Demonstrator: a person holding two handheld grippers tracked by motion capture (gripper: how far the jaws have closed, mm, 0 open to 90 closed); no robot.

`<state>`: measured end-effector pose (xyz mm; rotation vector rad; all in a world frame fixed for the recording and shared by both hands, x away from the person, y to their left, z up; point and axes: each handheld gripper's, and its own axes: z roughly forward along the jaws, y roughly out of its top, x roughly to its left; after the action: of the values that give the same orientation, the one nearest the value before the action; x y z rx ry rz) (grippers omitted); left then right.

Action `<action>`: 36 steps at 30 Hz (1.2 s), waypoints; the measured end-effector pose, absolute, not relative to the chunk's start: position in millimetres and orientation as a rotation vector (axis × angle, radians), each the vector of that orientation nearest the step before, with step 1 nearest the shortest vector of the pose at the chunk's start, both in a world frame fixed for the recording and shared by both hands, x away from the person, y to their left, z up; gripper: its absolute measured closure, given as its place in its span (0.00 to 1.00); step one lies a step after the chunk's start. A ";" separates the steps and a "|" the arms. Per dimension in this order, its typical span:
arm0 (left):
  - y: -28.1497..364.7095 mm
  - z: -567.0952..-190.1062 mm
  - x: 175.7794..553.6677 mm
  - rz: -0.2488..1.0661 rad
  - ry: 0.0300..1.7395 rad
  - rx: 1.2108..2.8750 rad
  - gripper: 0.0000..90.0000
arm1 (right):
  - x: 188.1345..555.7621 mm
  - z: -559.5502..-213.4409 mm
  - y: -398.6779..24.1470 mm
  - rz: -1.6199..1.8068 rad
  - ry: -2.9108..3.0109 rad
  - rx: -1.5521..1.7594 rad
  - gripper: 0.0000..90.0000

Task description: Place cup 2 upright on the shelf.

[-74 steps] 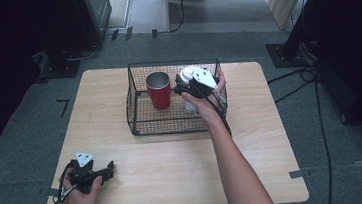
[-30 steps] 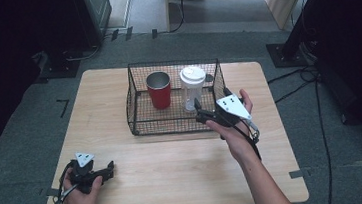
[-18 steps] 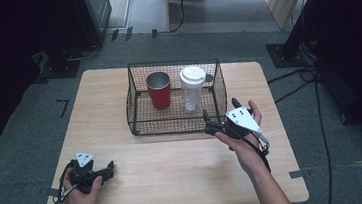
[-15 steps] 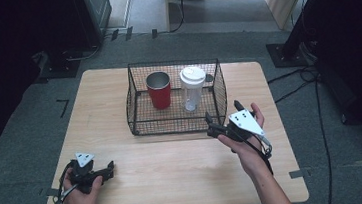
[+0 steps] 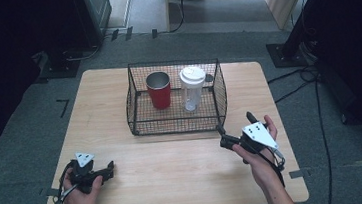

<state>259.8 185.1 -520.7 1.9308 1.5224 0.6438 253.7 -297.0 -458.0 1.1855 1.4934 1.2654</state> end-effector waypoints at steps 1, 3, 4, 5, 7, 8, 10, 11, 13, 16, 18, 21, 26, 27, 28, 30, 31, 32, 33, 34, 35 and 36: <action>185.1 -520.7 259.8 0.644 1.523 1.930 0.07 | 252.2 -459.1 -299.2 1.262 1.492 1.189 0.00; 185.1 -520.7 259.8 0.644 1.522 1.931 0.07 | 249.3 -461.5 -303.2 1.258 1.490 1.200 0.00; 185.0 -520.7 259.8 0.644 1.523 1.929 0.07 | 247.9 -462.8 -305.6 1.254 1.490 1.203 0.00; 185.1 -520.7 259.8 0.644 1.523 1.931 0.07 | 246.4 -464.3 -307.9 1.251 1.489 1.207 0.00; 185.1 -520.7 259.8 0.644 1.522 1.931 0.07 | 244.0 -467.3 -312.4 1.241 1.485 1.215 0.00; 185.1 -520.7 259.8 0.644 1.522 1.931 0.07 | 242.3 -469.5 -315.8 1.229 1.485 1.220 0.00; 185.1 -520.7 259.8 0.644 1.522 1.931 0.07 | 239.6 -473.4 -321.5 1.212 1.486 1.232 0.00; 185.1 -520.7 259.8 0.644 1.522 1.931 0.07 | 238.1 -475.4 -324.6 1.203 1.487 1.239 0.00; 185.1 -520.7 259.8 0.644 1.522 1.931 0.07 | 235.4 -479.4 -330.7 1.189 1.487 1.249 0.00; 185.1 -520.7 259.8 0.644 1.522 1.931 0.07 | 231.3 -484.9 -340.0 1.171 1.478 1.275 0.00; 185.1 -520.7 259.8 0.644 1.522 1.931 0.07 | 228.4 -488.5 -346.2 1.161 1.470 1.290 0.00; 185.1 -520.7 259.8 0.644 1.522 1.931 0.07 | 223.2 -495.7 -354.5 1.151 1.455 1.319 0.00; 185.1 -520.7 259.8 0.644 1.522 1.931 0.07 | 214.2 -509.1 -367.2 1.117 1.453 1.361 0.00; 185.1 -520.7 259.8 0.644 1.522 1.931 0.07 | 212.4 -510.9 -369.8 1.112 1.453 1.368 0.00; 185.1 -520.7 259.8 0.644 1.522 1.931 0.07 | 210.6 -512.3 -372.7 1.105 1.452 1.374 0.00; 185.1 -520.7 259.8 0.644 1.522 1.931 0.07 | 207.1 -514.5 -378.5 1.095 1.446 1.387 0.00; 185.1 -520.7 259.8 0.644 1.522 1.931 0.07 | 205.9 -515.1 -380.7 1.090 1.447 1.389 0.00; 185.1 -520.7 259.8 0.644 1.522 1.931 0.07 | 204.0 -516.0 -384.3 1.076 1.445 1.394 0.00; 185.1 -520.7 259.8 0.644 1.522 1.931 0.07 | 202.5 -516.7 -387.0 1.068 1.441 1.400 0.00; 185.1 -520.7 259.8 0.644 1.522 1.931 0.07 | 201.0 -517.5 -389.6 1.055 1.439 1.404 0.00; 185.1 -520.7 259.8 0.644 1.522 1.931 0.07 | 199.5 -518.3 -392.1 1.043 1.435 1.409 0.00; 185.1 -520.7 259.8 0.644 1.522 1.931 0.07 | 198.0 -519.1 -394.5 1.034 1.431 1.416 0.00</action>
<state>259.8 185.1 -520.7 1.9313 1.5223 0.6438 198.0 -394.5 -519.1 1.4161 1.4308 1.0342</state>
